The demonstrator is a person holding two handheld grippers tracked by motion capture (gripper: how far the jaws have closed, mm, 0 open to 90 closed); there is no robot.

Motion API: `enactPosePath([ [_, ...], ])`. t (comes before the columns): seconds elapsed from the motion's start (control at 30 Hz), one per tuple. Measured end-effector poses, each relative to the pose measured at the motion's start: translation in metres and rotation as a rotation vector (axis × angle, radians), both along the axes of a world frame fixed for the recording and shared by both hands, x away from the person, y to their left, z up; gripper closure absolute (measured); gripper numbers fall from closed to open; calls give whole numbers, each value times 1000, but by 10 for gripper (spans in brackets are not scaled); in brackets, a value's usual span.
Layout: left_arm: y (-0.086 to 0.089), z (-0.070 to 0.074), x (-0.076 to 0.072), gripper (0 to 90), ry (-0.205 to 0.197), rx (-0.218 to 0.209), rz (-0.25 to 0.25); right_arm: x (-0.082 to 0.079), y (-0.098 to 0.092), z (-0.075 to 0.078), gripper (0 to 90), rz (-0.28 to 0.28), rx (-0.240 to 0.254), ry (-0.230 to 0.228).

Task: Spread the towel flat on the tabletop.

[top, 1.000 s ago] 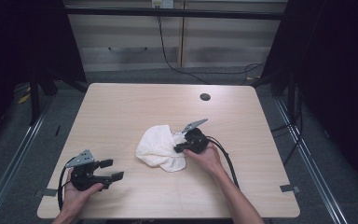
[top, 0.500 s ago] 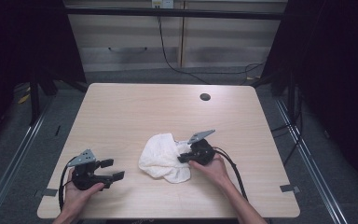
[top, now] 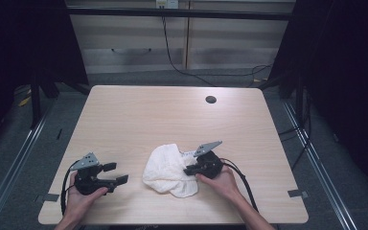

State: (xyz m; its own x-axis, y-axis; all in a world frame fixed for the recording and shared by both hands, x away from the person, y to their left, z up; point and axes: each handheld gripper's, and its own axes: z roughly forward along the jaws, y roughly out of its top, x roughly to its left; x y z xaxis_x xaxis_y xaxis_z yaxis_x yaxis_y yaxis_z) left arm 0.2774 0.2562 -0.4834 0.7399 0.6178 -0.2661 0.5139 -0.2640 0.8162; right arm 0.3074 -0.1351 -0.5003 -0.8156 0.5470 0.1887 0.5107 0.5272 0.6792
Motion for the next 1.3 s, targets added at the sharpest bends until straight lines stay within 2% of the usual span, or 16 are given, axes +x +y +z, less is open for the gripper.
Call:
enactPosePath([
  [0.2, -3, 1, -1, 213, -1, 6, -4, -10, 4, 3, 787, 3, -11, 25],
  [0.27, -4, 3, 0, 212, -1, 0, -4, -12, 5, 3, 761, 7, -19, 17],
  [0.3, -5, 3, 0, 213, -2, 1, -4, -12, 5, 3, 736, 4, -13, 8],
  [0.33, -6, 4, 0, 213, -2, 6, -8, -12, 4, 5, 712, -12, -7, 21],
  [0.47, -12, 8, 1, 217, -7, 10, -24, -11, -3, 17, 642, -29, 73, -6],
  [0.5, -14, 9, 2, 218, -5, 8, -32, -13, -11, 25, 611, -61, 89, -26],
  [0.57, -18, 12, 4, 220, -6, 1, -46, -14, -16, 29, 609, -72, 96, -28],
  [0.6, -22, 16, 6, 242, -11, 9, -71, -17, -29, 35, 599, -96, 109, -35],
  [0.63, -22, 16, 6, 273, -11, 9, -71, -17, -29, 35, 599, -96, 109, -35],
  [0.73, -29, 22, 10, 278, -5, 13, -110, -26, -57, 37, 566, -154, 124, -48],
  [0.8, -32, 25, 15, 289, -2, 7, -123, -31, -68, 36, 547, -181, 123, -45],
  [0.9, -40, 30, 26, 270, -5, 31, -139, -37, -78, 35, 539, -202, 134, -51],
  [1.03, -50, 35, 47, 267, 2, 43, -142, -47, -92, 33, 527, -230, 131, -54],
  [1.13, -58, 35, 61, 274, 24, 43, -144, -53, -101, 29, 523, -251, 138, -50],
  [1.23, -66, 33, 71, 272, 27, 45, -136, -54, -106, 28, 510, -266, 132, -46],
  [1.3, -72, 32, 78, 271, 20, 61, -144, -54, -107, 29, 509, -268, 142, -45],
])
